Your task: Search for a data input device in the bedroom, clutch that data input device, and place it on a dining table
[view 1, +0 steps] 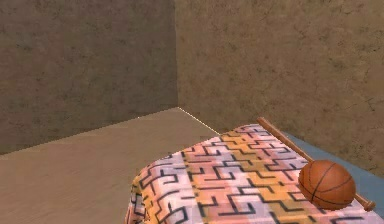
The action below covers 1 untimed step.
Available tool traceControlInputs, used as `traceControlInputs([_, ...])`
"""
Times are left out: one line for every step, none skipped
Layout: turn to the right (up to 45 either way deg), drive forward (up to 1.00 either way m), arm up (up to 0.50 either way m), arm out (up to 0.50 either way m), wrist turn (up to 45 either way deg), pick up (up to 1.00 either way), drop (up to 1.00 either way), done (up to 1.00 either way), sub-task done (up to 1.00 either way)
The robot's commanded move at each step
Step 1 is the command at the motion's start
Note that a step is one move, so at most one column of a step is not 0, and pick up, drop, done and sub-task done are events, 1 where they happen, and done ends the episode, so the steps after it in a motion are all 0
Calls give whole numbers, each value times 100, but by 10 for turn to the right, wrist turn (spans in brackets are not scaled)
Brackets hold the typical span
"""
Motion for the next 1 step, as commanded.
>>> traceControlInputs([-450, 0, 0, 0, 0, 0, 0, 0, 0])
